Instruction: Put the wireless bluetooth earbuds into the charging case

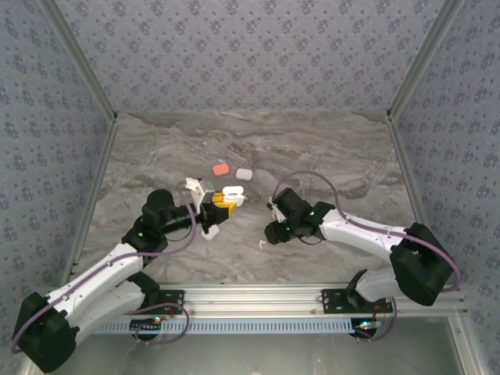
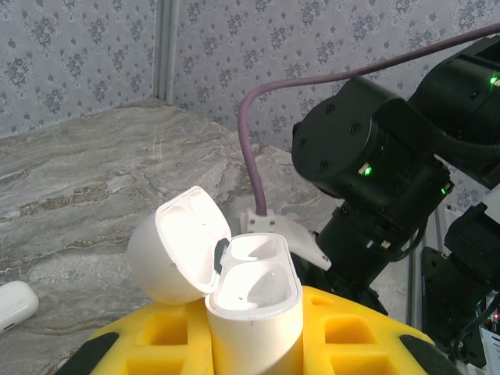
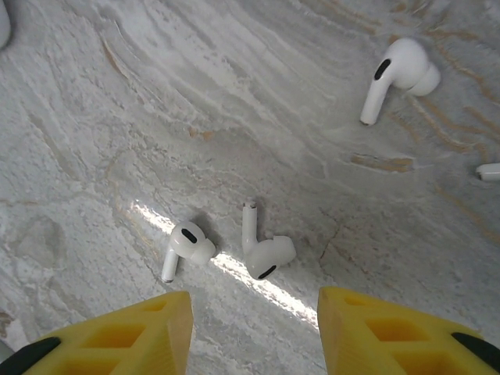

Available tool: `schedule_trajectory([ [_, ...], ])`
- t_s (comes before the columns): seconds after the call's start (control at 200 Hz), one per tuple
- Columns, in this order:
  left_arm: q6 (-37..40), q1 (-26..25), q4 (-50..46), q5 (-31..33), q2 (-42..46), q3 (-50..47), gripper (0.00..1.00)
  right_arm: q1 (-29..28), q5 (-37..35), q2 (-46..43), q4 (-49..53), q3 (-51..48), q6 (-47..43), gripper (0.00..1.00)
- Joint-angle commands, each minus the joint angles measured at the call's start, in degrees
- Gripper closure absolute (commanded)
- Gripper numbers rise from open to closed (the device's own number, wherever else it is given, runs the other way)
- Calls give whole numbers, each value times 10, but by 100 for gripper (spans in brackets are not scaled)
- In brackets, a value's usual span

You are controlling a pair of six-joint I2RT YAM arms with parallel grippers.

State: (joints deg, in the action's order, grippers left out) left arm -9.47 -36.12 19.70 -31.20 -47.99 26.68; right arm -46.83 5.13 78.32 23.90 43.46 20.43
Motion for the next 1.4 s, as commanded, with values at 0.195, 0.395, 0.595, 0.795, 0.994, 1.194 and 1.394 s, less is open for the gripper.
schedule_trajectory([
  [0.195, 5, -3, 8, 4, 30, -9, 100, -6, -3, 44, -8, 47, -8, 52],
  [0.395, 7, -4, 3, 8, 33, -10, 100, -9, 22, 71, -24, 60, -16, 53],
  [0.595, 8, -3, 1, 9, 33, -9, 100, -21, 43, 104, -26, 80, -29, 56],
  [0.795, 9, -3, -2, 12, 33, -10, 100, -32, 46, 140, -23, 98, -36, 57],
  [0.994, 10, -3, -6, 12, 34, -9, 100, -35, 47, 170, -12, 113, -41, 58],
  [1.194, 11, -4, -8, 14, 36, -9, 100, -38, 56, 177, 4, 113, -46, 59],
  [1.394, 11, -4, -9, 16, 35, -7, 100, -38, 64, 180, 27, 113, -52, 60],
])
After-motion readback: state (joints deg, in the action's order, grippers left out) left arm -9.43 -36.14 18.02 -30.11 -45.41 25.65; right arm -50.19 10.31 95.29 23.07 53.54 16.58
